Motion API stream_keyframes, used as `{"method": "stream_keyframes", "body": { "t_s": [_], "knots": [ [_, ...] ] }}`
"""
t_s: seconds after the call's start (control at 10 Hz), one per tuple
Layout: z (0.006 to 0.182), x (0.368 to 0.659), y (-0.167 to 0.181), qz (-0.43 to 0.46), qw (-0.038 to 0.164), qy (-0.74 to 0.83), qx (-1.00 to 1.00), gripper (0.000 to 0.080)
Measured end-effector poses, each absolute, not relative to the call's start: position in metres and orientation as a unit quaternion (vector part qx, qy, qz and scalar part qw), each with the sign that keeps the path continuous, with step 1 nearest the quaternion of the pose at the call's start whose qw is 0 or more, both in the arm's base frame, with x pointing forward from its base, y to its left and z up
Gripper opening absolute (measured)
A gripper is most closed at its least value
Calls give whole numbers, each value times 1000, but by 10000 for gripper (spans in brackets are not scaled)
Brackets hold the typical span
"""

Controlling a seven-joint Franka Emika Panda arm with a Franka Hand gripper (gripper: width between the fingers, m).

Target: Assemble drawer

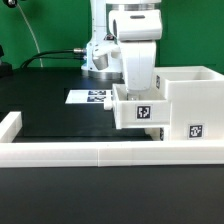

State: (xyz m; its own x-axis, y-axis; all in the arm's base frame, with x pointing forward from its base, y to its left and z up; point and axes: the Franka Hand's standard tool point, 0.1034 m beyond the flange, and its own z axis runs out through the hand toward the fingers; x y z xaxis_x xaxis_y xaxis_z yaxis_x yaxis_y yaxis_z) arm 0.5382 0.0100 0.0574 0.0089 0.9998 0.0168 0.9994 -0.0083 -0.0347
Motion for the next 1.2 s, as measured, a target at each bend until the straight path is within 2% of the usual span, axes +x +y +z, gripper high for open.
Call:
{"method": "stream_keyframes", "body": {
  "t_s": [0.3,0.6,1.2],
  "knots": [
    [57,538,10,5,17,-705,-709,41],
    [58,539,13,12,8,-726,-688,41],
    [57,539,3,8,10,-714,-700,41]
  ]
}}
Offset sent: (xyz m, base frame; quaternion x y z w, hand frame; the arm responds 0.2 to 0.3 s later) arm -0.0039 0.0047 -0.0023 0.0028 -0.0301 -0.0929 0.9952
